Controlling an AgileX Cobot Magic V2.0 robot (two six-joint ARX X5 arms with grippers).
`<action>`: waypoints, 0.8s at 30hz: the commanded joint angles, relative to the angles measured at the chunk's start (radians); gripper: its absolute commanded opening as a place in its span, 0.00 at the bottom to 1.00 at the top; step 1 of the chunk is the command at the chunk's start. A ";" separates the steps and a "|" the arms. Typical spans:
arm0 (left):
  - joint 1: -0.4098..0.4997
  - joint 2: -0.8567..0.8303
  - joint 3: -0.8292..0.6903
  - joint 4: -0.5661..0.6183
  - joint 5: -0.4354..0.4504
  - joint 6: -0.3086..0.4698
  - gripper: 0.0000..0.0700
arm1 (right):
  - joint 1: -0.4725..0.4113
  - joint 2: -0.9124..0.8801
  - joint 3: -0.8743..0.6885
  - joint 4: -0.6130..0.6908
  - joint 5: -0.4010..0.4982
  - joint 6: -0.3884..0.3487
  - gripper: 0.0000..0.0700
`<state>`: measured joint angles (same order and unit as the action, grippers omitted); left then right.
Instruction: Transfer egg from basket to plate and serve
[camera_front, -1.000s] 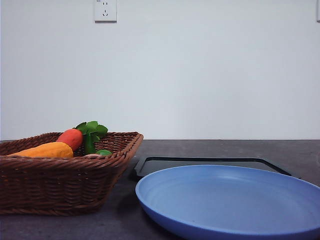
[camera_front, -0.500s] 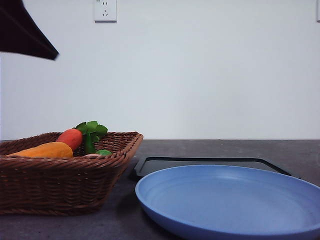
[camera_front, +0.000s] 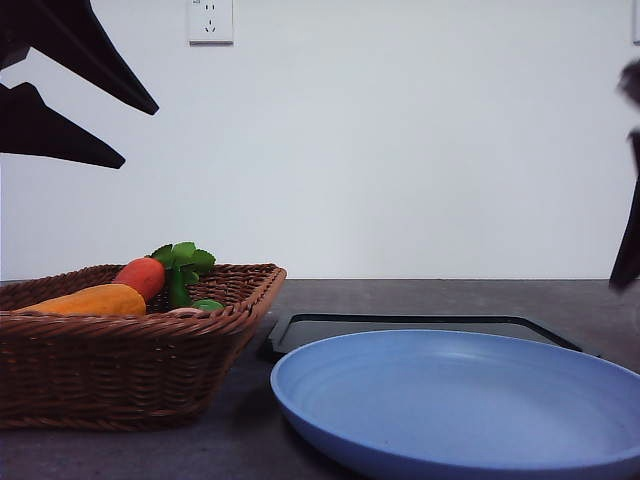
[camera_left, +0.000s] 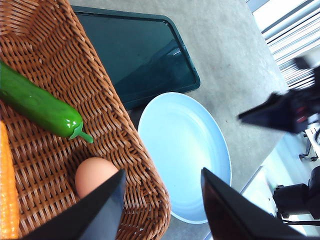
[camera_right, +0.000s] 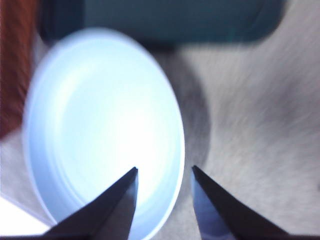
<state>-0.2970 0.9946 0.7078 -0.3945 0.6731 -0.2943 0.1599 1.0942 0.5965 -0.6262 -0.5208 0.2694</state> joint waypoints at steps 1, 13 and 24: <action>-0.005 0.007 0.013 0.005 0.007 0.013 0.45 | 0.016 0.041 -0.003 0.026 -0.001 -0.008 0.31; -0.005 0.007 0.013 -0.002 0.007 0.014 0.45 | 0.066 0.246 -0.005 0.147 -0.009 -0.008 0.31; -0.005 0.007 0.013 -0.002 0.007 0.013 0.51 | 0.067 0.264 -0.005 0.175 -0.006 0.004 0.00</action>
<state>-0.2970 0.9943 0.7078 -0.4007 0.6731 -0.2943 0.2225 1.3477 0.5888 -0.4563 -0.5268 0.2711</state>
